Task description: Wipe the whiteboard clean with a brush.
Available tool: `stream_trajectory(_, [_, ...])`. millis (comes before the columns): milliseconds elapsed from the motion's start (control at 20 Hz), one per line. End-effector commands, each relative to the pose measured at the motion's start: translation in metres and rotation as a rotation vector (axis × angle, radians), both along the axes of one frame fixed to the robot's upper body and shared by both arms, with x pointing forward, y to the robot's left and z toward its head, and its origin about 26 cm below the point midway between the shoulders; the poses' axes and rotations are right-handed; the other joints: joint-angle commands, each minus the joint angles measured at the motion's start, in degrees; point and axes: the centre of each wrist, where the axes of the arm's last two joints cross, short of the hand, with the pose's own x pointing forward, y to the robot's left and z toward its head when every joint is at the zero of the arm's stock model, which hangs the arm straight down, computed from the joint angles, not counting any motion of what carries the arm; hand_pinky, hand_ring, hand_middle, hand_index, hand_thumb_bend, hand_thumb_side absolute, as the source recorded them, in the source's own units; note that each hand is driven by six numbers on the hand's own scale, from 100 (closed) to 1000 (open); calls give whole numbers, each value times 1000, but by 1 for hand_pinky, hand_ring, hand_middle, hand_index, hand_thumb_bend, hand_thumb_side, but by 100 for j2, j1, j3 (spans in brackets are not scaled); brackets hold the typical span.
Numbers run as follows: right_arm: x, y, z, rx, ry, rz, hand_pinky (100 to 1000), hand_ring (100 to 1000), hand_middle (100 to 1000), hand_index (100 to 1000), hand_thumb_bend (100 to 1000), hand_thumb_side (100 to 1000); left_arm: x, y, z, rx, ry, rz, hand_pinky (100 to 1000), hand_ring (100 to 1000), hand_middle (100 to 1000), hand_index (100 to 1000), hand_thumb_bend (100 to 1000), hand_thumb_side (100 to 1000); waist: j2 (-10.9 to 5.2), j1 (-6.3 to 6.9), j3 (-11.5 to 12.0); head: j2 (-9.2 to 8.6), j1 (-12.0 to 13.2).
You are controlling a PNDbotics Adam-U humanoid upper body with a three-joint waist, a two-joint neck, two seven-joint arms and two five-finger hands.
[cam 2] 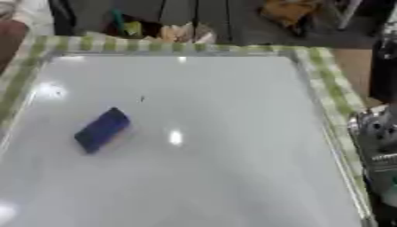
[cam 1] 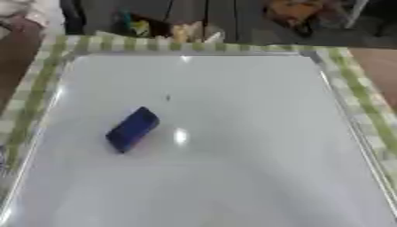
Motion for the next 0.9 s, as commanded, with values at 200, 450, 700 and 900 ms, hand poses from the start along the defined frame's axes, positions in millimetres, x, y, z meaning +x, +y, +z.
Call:
stream_trajectory(200, [-3,-1,6,-7,-14,2,795,849,765,824,100,999,-3,1,6,6,-25,5,611,683,728,893,100,987,-99,19,-7,-55,0])
stream_trajectory(450, [-3,-1,6,-9,-12,5,795,849,765,824,100,998,-3,2,7,15,-17,23,611,682,729,894,100,979,-112,15,6,-42,14])
stream_trajectory(700, [-3,-1,6,-18,-8,5,795,848,765,824,100,998,-4,12,22,208,68,271,575,652,706,899,100,950,-153,25,34,13,-17])
stream_trajectory(900, [-3,-1,5,-23,-1,6,795,848,765,824,100,998,-5,10,36,462,213,484,572,640,699,902,100,976,-181,42,31,20,-23])
